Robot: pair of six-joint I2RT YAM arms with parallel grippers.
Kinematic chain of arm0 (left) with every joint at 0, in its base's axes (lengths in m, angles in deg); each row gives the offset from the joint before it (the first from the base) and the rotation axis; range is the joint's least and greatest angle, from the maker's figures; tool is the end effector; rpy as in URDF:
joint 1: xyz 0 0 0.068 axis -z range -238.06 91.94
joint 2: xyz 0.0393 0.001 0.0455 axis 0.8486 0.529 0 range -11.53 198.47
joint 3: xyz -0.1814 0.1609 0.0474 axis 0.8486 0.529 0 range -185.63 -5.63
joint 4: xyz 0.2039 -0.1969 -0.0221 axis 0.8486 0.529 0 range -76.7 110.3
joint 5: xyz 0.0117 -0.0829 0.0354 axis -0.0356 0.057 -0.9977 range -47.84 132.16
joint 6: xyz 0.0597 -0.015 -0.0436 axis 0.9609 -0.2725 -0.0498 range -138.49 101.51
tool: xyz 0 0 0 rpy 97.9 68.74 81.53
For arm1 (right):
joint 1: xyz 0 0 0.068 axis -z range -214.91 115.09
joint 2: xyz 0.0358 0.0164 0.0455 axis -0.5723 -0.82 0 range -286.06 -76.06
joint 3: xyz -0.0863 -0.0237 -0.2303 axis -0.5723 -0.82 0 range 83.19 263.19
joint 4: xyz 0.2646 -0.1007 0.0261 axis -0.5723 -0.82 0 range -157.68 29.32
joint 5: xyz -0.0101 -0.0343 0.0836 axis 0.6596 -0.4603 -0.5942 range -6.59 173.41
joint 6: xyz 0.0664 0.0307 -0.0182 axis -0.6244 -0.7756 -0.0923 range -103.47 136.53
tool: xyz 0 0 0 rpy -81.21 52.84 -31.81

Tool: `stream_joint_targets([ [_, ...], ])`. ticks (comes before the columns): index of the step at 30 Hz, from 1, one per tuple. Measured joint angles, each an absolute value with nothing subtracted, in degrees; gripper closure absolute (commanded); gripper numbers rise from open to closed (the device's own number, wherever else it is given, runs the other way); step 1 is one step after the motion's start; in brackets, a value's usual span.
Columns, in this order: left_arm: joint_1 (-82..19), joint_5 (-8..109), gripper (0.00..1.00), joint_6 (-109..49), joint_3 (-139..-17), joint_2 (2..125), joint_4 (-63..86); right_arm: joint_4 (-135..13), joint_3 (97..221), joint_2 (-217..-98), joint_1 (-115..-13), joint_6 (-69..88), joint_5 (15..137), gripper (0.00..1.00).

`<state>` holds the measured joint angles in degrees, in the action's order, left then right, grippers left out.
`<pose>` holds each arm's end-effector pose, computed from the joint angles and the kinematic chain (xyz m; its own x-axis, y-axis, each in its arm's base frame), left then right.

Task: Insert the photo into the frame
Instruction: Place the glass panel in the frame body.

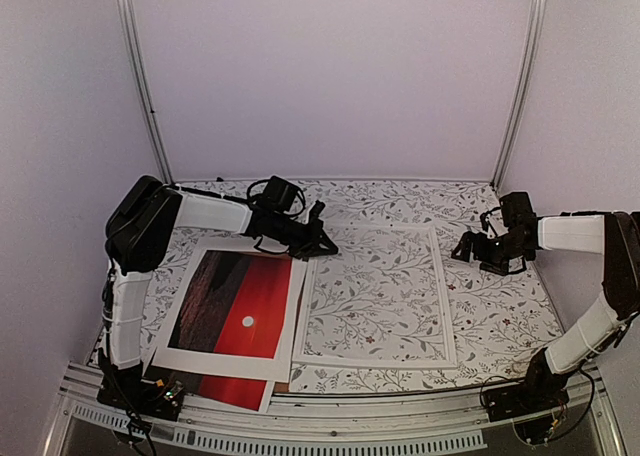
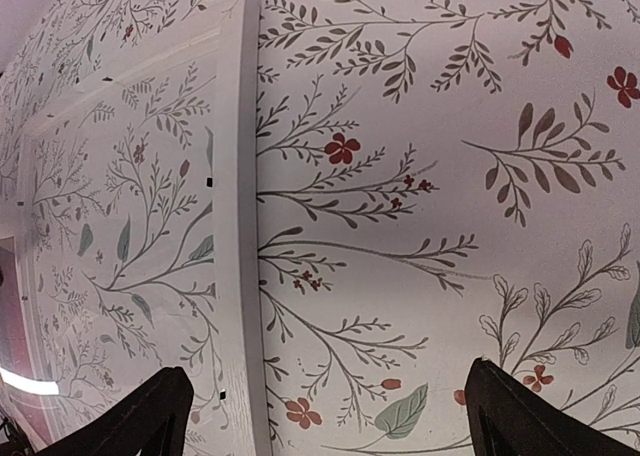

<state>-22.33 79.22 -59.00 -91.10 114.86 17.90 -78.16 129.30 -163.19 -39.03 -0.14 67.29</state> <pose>0.3761 -0.3177 0.0845 -0.9657 0.0560 -0.2535 0.2387 0.5756 -0.7821 0.3192 0.0408 0.1039 -0.8760 0.2132 -0.4326 0.0393 0.9255 0.3767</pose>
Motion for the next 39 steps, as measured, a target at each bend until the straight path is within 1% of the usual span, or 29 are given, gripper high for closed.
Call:
stream_joint_targets([
  [5, -22.1, 79.2, 0.96, -59.0, -91.1, 114.9, 17.9, -78.2, 129.3, -163.2, -39.0, -0.1, 67.3, 0.01],
  [11, -21.8, 79.2, 0.89, -59.0, -91.1, 114.9, 17.9, -78.2, 129.3, -163.2, -39.0, -0.1, 67.3, 0.01],
  [18, -21.2, 79.0, 0.67, -59.0, -91.1, 115.1, 18.1, -78.2, 129.3, -163.2, -39.0, -0.1, 67.3, 0.01],
  [25, -21.1, 78.7, 0.54, -58.6, -91.1, 115.1, 18.8, -78.2, 129.3, -163.1, -39.8, -0.1, 67.2, 0.01],
  [30, -21.0, 78.7, 0.49, -58.3, -91.1, 115.1, 19.0, -78.2, 129.5, -162.8, -42.9, -0.4, 67.2, 0.01],
  [39, -21.0, 78.2, 0.46, -58.3, -91.1, 115.1, 19.5, -77.0, 134.2, -162.4, -55.2, -3.2, 66.0, 0.01],
])
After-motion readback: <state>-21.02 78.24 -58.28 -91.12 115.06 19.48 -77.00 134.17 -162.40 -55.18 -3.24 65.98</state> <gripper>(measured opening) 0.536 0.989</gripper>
